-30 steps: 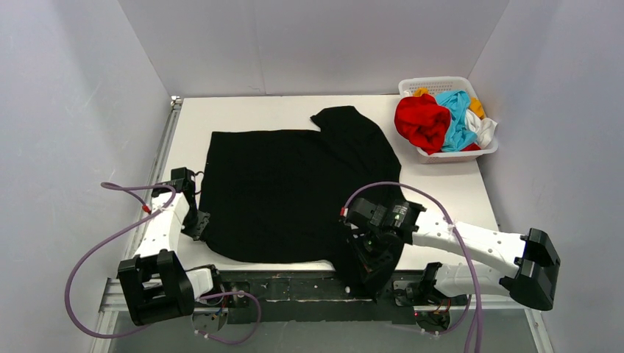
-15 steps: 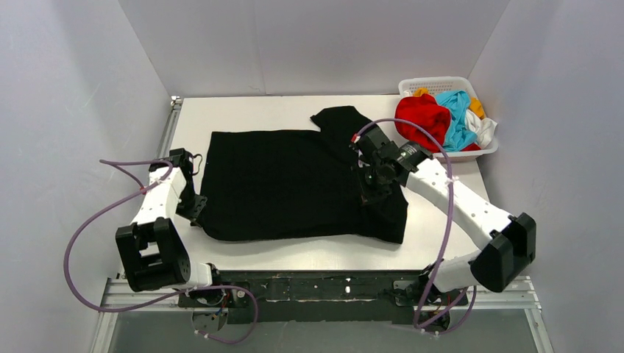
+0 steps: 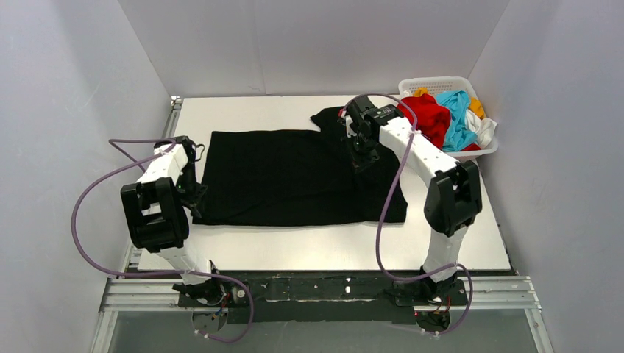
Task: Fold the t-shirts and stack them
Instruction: Fold the flattened tshirt in 1/3 of the way, then grab the side of the flattened tshirt furthest away from the robot with both arms
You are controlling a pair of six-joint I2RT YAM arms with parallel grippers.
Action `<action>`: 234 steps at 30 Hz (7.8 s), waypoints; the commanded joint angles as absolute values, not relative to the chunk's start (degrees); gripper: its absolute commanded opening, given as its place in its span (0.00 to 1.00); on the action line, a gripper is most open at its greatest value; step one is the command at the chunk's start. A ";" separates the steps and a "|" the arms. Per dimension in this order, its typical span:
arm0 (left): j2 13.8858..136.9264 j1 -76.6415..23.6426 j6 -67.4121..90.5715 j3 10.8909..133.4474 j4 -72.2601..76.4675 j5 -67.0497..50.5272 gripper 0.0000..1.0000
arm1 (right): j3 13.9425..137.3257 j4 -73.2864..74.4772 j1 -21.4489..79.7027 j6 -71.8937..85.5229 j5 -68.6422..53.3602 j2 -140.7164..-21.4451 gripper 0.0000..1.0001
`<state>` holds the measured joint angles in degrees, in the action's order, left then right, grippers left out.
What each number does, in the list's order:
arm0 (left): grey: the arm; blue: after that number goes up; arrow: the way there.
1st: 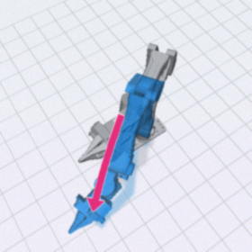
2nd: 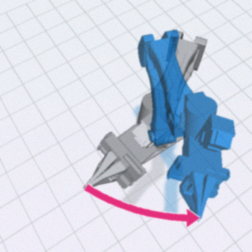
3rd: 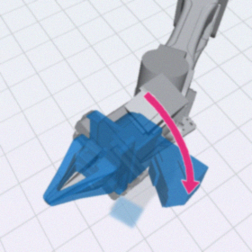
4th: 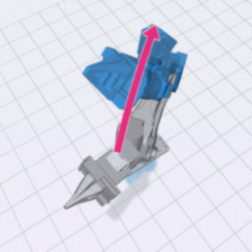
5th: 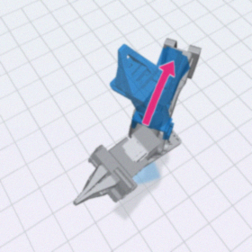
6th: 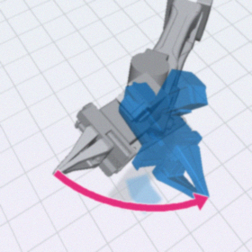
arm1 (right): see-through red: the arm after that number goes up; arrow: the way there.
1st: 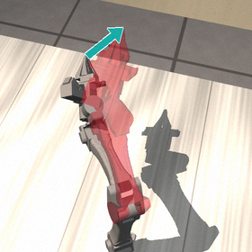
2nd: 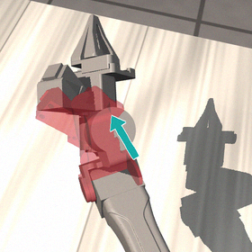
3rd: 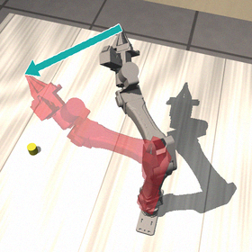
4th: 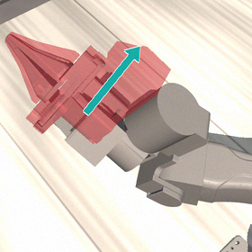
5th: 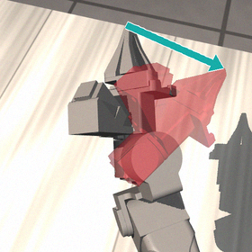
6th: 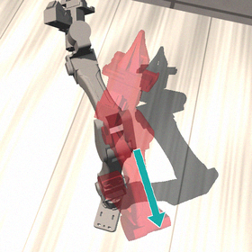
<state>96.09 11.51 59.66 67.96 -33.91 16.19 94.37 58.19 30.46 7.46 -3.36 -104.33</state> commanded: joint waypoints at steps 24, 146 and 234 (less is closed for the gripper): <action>80.25 6.71 42.68 60.69 -28.21 -10.80 0.98 | 69.36 25.84 29.41 18.63 -16.11 -91.93 0.87; 71.46 -1.03 48.25 35.79 -27.13 0.06 0.98 | 27.29 34.14 36.65 50.07 -3.33 -58.23 0.92; 125.35 5.52 27.33 107.05 -42.54 2.74 0.00 | 114.96 37.68 25.58 21.90 16.05 -133.14 0.51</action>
